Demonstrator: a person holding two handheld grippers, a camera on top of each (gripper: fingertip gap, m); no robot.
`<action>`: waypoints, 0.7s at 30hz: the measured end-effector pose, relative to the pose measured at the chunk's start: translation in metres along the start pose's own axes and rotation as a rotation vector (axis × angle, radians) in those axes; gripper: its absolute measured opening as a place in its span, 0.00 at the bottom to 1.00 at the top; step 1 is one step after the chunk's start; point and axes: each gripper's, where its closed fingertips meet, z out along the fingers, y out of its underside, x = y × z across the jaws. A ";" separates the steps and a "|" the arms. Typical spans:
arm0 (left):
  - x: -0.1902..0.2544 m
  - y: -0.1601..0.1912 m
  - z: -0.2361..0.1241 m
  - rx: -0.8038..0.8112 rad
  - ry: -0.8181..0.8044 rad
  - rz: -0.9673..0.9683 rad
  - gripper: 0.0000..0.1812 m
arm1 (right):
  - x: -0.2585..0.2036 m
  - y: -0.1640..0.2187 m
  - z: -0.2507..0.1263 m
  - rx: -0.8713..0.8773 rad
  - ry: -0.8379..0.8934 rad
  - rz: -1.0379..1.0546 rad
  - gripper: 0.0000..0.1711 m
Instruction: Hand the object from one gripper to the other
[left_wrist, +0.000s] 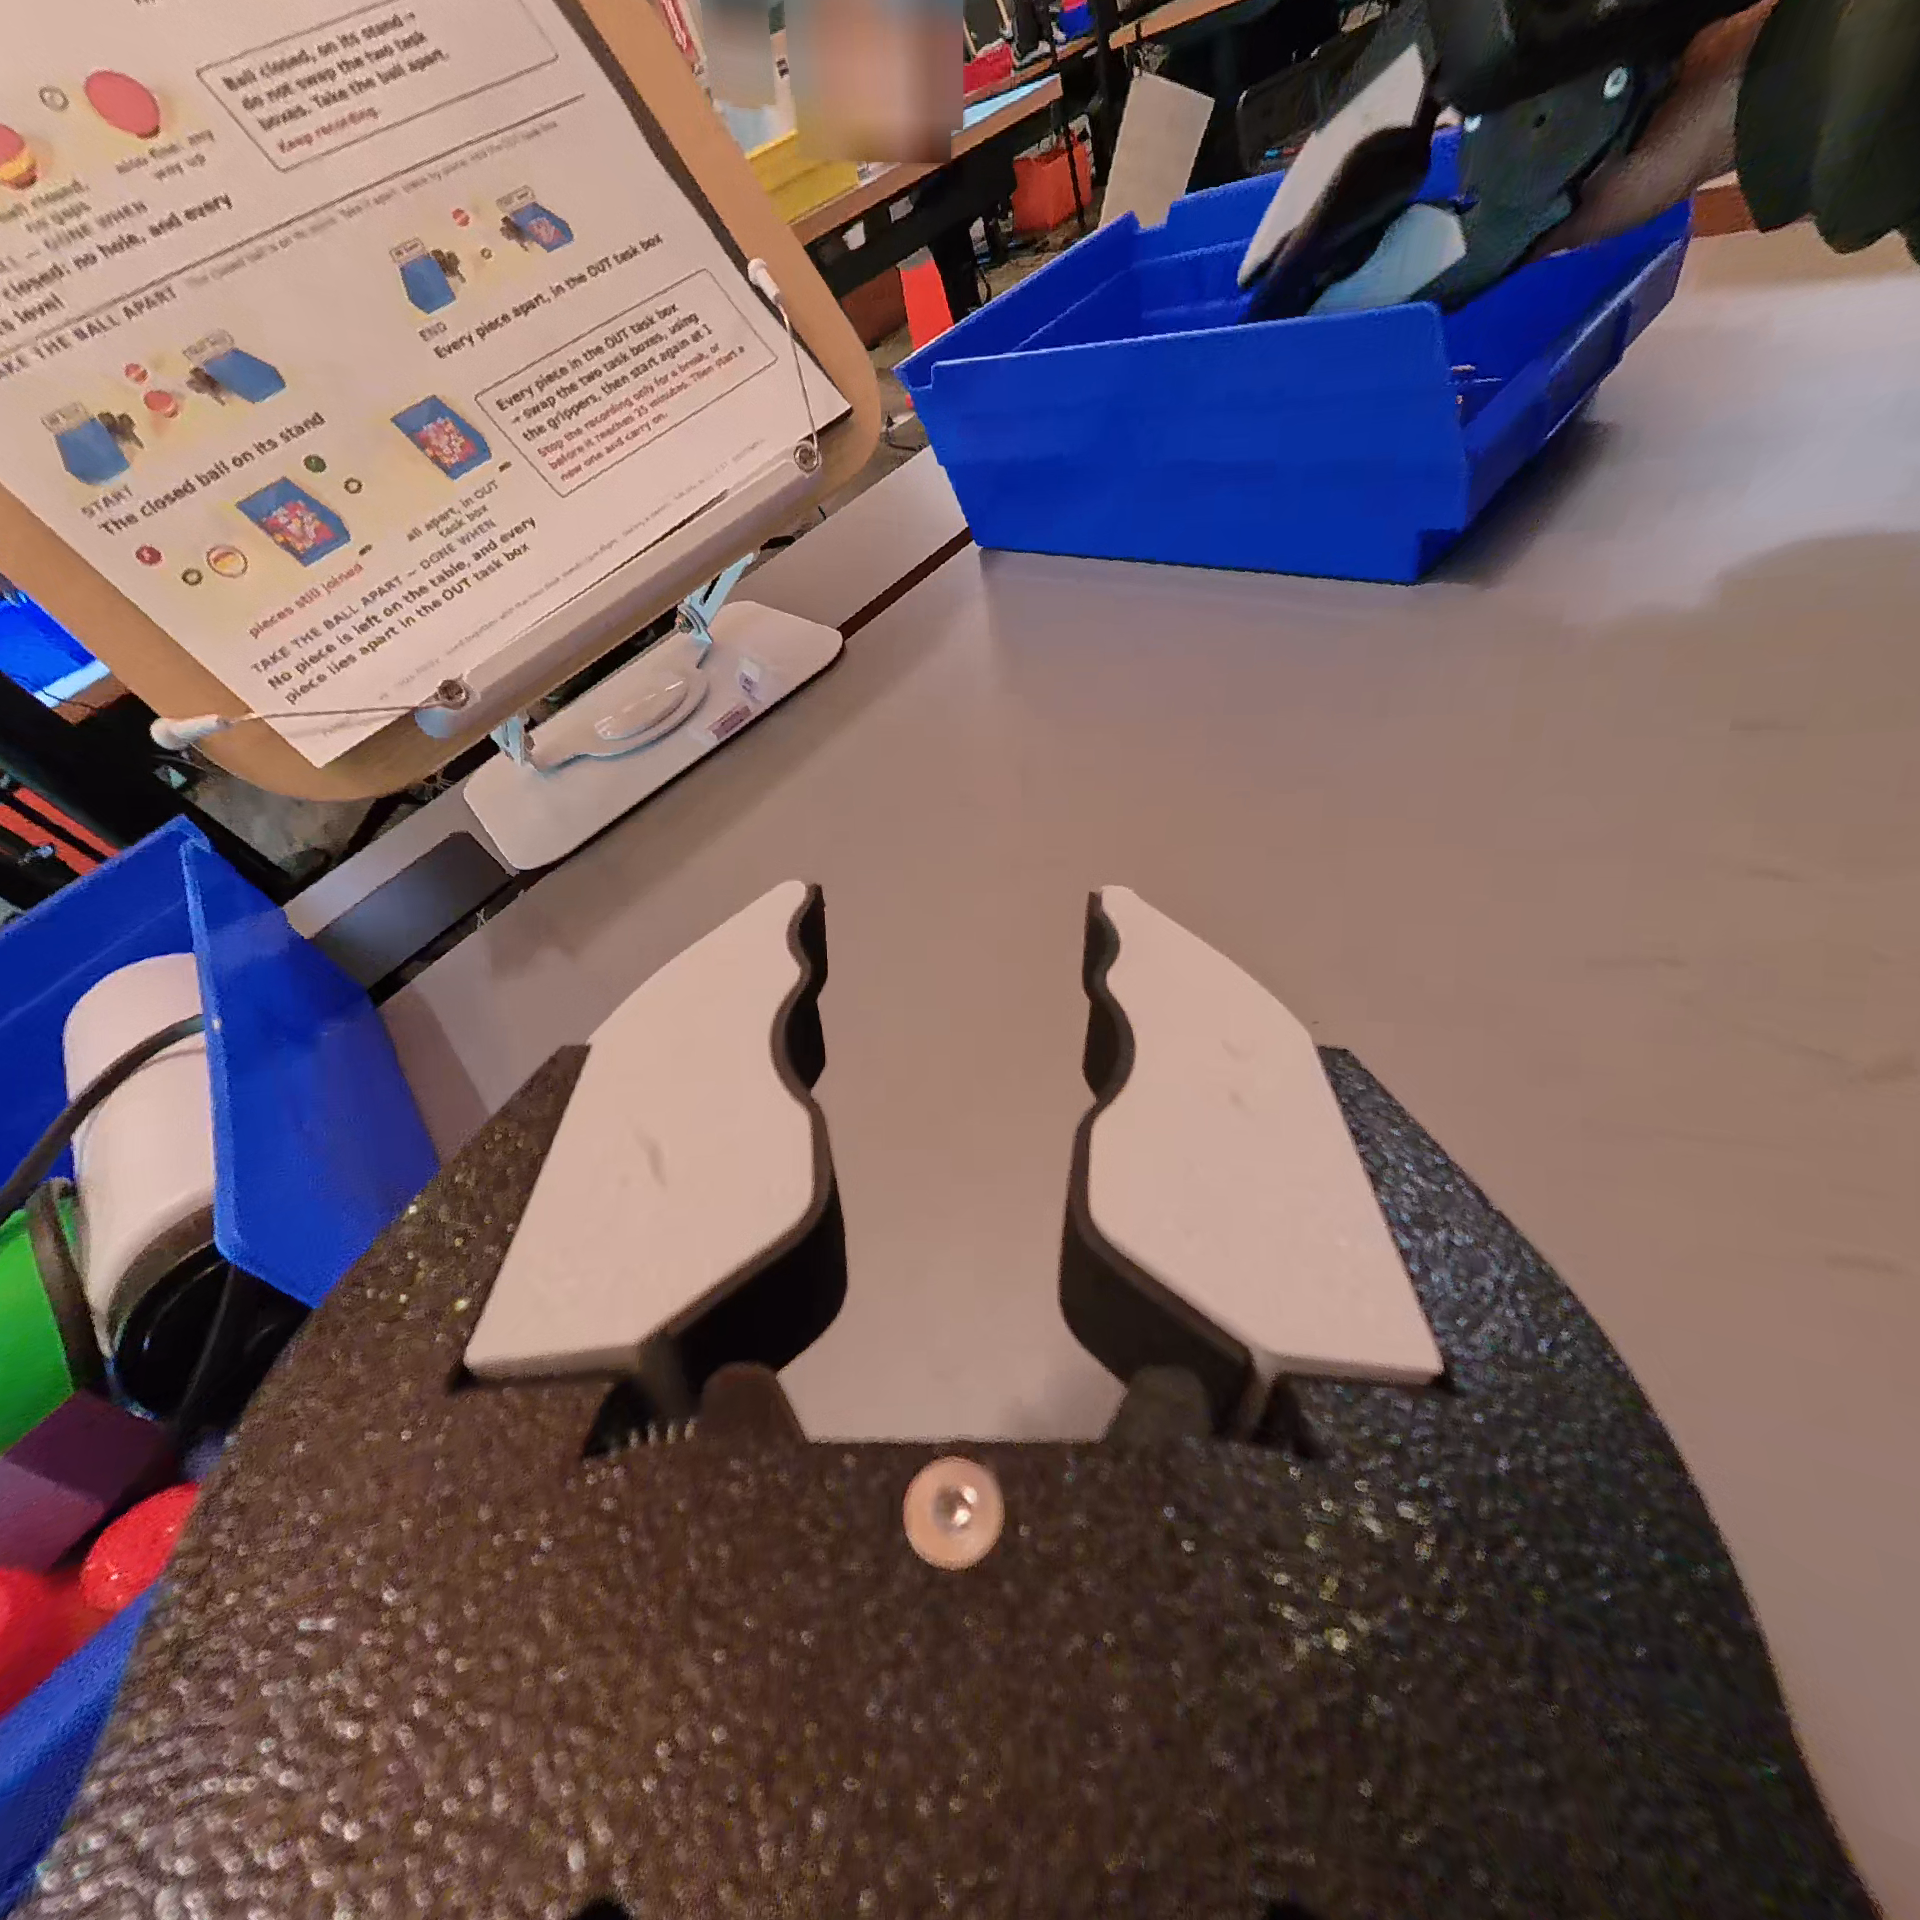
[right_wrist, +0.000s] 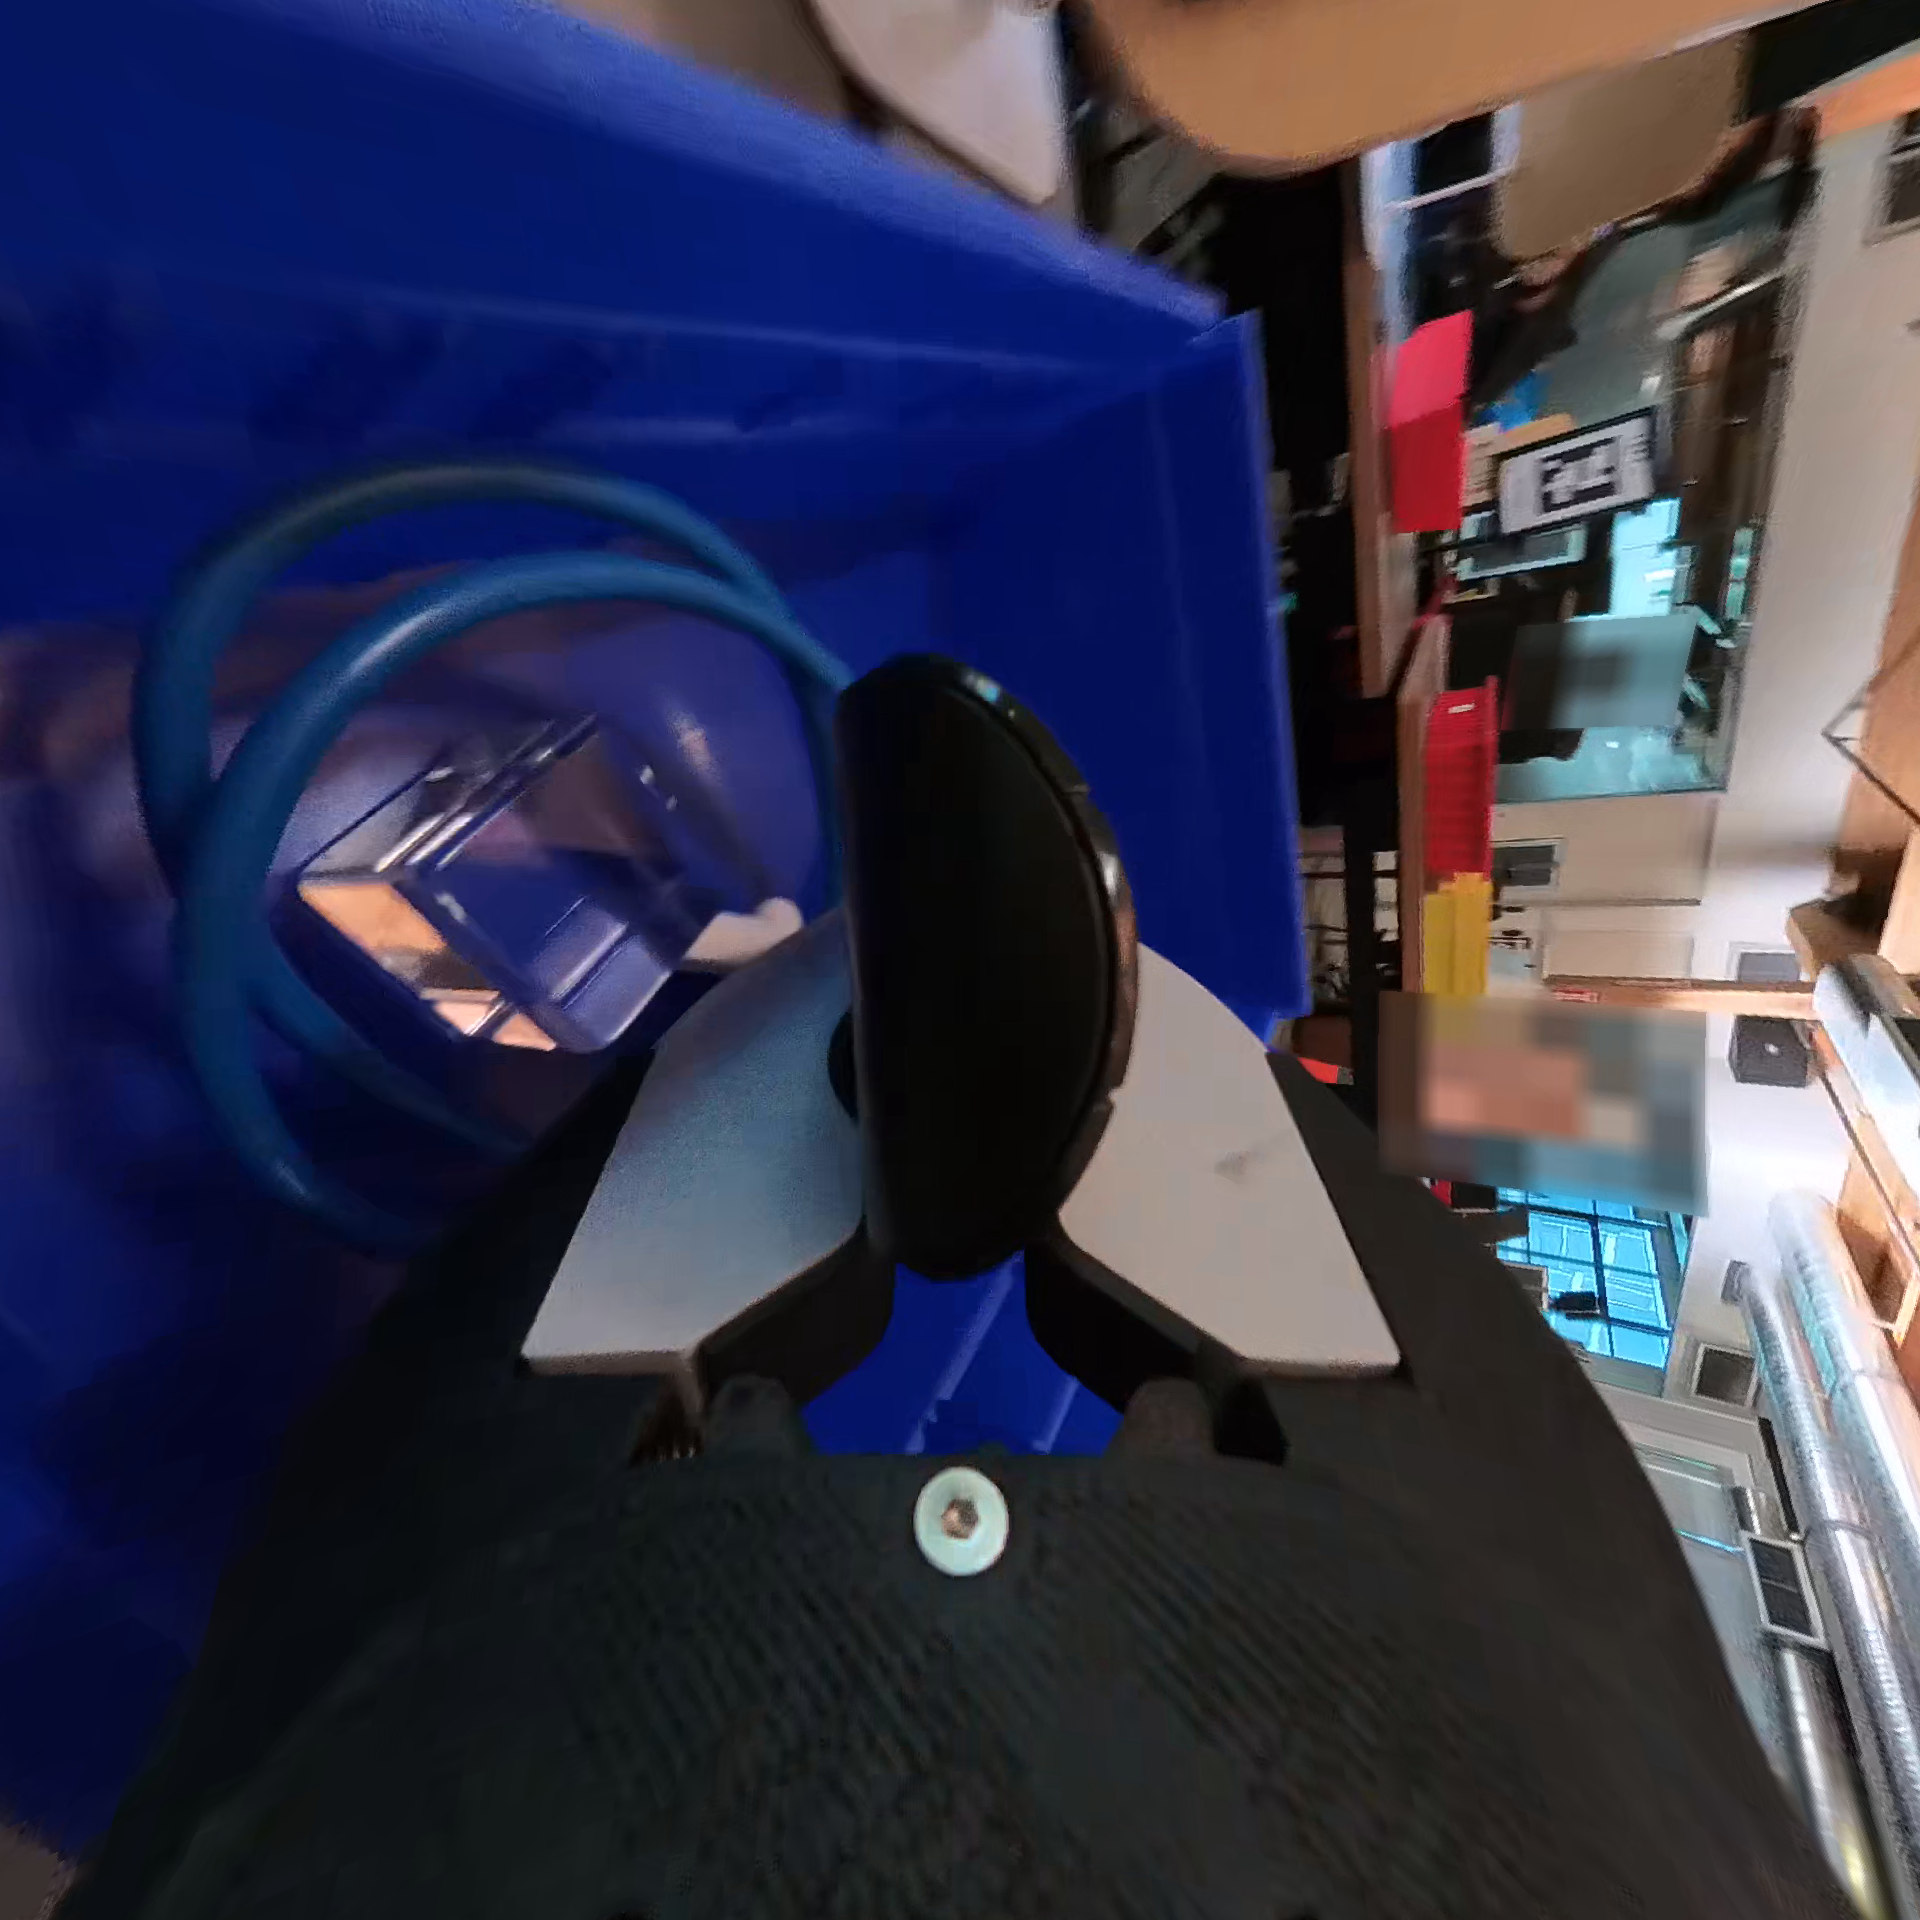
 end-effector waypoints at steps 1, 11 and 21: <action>-0.001 0.002 0.001 -0.003 0.004 -0.014 0.26 | -0.007 0.005 0.004 -0.030 -0.026 -0.031 0.17; -0.001 0.010 0.002 -0.030 0.022 -0.053 0.26 | -0.019 0.013 -0.003 -0.088 -0.114 0.078 0.32; -0.007 0.003 -0.008 0.005 0.051 -0.153 0.27 | -0.022 -0.017 -0.099 0.123 -0.124 0.671 0.60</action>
